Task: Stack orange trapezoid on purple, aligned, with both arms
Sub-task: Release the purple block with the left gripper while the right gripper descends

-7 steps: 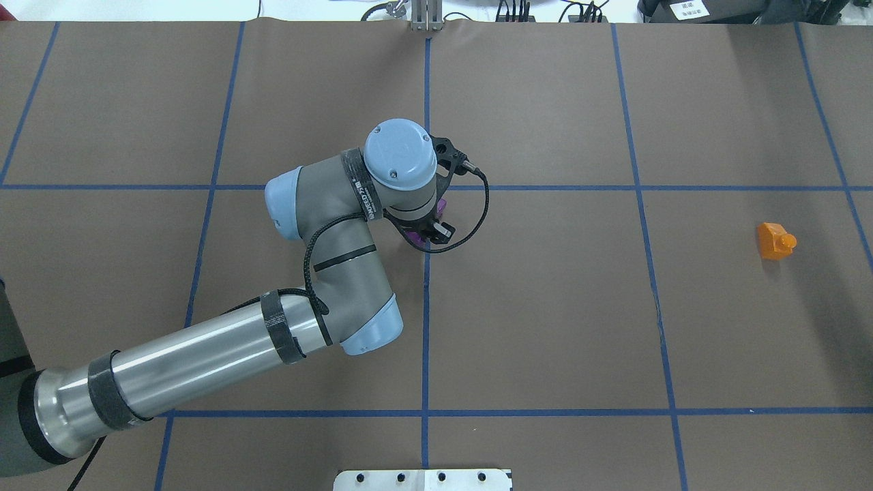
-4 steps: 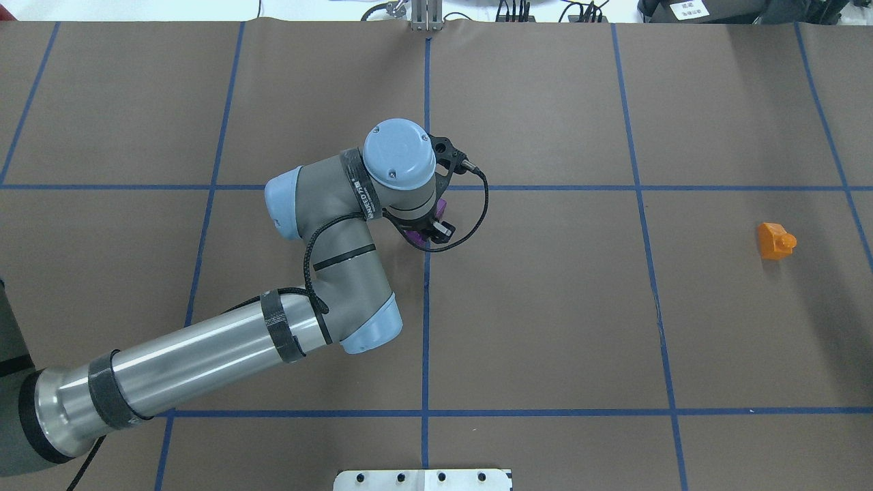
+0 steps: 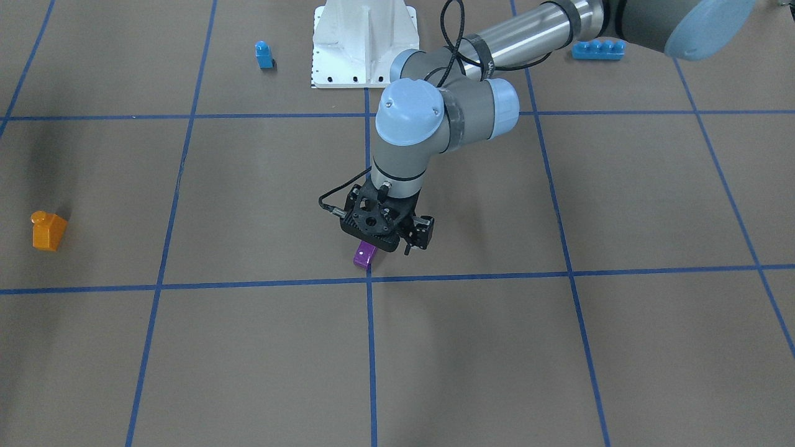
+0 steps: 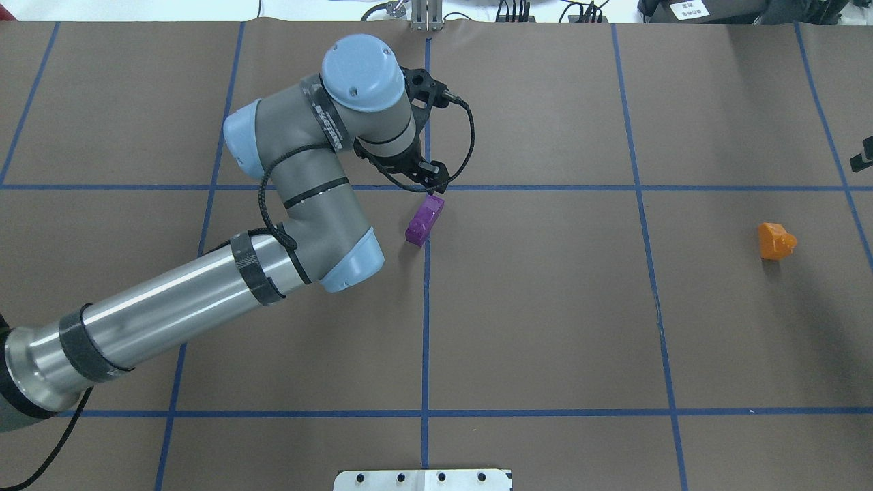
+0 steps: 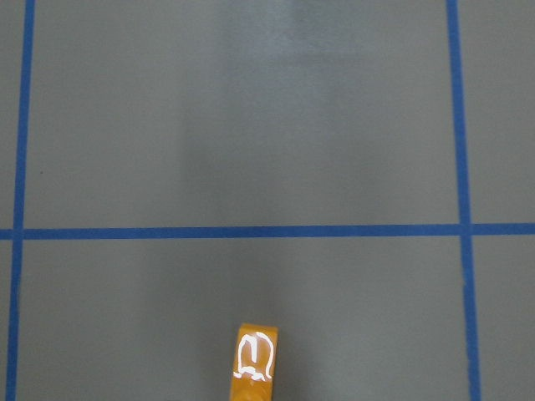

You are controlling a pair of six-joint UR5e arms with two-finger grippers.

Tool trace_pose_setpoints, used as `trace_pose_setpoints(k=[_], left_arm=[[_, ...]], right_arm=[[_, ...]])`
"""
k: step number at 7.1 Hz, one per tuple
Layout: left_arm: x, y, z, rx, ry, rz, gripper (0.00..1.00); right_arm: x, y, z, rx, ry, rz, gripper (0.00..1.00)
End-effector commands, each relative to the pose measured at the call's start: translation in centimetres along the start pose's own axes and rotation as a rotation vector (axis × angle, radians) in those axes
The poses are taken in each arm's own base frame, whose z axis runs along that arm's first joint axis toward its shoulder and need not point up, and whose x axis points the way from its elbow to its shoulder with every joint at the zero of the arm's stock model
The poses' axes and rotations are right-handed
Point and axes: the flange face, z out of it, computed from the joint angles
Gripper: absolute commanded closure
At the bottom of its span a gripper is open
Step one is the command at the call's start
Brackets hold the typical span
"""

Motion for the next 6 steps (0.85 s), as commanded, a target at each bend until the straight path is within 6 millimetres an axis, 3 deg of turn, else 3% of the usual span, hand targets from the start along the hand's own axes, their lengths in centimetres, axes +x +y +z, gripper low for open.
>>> trace_pose_setpoints(k=[1,2,3,6], left_arm=[[-2.1,0.3,-7.8,-0.026,-0.02,-0.053,0.0],[-3.1,1.1,-8.8,-0.028,-0.031,-0.061,0.0],[-3.7,1.3,-8.9,-0.027,-0.032,-0.065,0.0],[-3.8,1.2,-9.1,-0.024,-0.033,-0.066,0.0]], right_arm=[[-6.1,2.8,5.5,0.056,-0.002,0.021,0.0],[-7.2,3.5,6.8,0.042,0.003,0.034,0.0],[-7.0,3.9,8.4,0.023,0.024,0.037,0.0],[-3.0,5.1,12.0,-0.003,0.042,0.039,0.0]])
